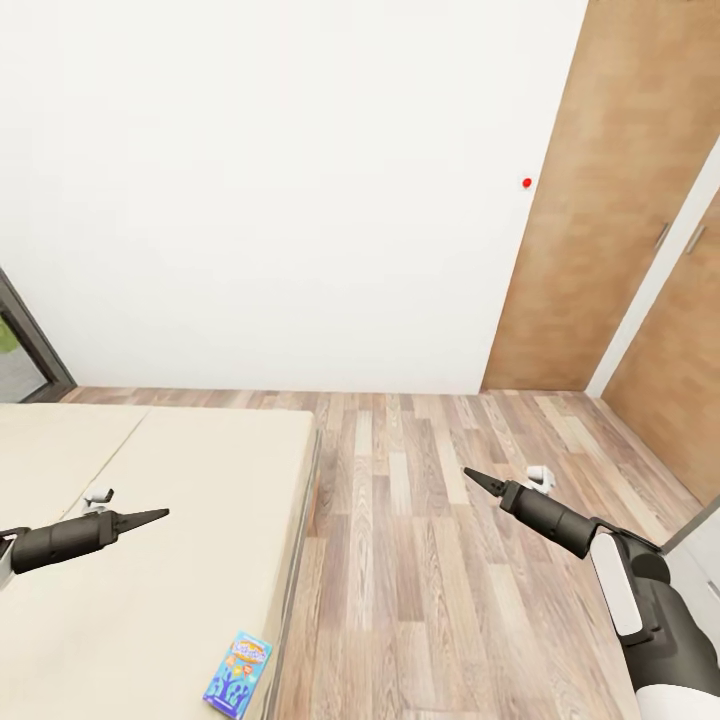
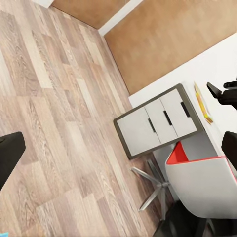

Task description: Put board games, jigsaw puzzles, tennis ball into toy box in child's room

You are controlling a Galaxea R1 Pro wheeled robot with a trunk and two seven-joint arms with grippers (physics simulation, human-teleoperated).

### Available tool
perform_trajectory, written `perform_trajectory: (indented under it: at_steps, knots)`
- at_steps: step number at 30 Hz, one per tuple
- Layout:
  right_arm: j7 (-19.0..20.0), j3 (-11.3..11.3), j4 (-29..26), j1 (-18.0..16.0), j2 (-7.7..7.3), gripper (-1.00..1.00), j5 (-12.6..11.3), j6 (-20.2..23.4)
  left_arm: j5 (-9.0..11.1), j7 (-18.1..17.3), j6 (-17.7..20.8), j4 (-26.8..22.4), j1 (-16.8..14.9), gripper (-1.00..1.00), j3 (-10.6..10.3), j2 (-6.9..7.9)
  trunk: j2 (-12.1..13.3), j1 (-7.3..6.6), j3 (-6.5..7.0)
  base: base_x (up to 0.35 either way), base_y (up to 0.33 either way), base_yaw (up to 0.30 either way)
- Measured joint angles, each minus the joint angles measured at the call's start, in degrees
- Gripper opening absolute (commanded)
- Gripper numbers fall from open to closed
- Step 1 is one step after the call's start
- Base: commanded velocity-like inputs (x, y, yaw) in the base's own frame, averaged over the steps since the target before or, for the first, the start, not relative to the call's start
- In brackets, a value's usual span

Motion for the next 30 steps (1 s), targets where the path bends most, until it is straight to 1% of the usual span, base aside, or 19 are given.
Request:
perform_trajectory:
  at_steps: [14, 25, 30]
  knots:
    - [-0.15, 0.11, 0.0, 0.0, 0.08, 1.0, 0.2, -0.08, -0.03, 0.0, 0.0, 0.0, 0.01, 1.0, 0.0, -0.02, 0.0, 0.0, 1.11, 0.0, 0.0, 0.147]
    - [-0.17, 0.18, -0.07, 0.01, 0.1, 1.0, 0.22, -0.09, -0.05, 0.0, 0.0, 0.01, 0.0, 1.0, 0.0, 0.01, 0.01, 0.0, 1.29, 0.0, 0.0, 0.044]
    - [-0.21, 0.22, -0.07, 0.0, 0.11, 1.0, 0.25, -0.09, -0.06, 0.0, 0.0, 0.0, 0.01, 1.0, 0.01, 0.0, 0.01, 0.0, 1.32, 0.0, 0.0, 0.109]
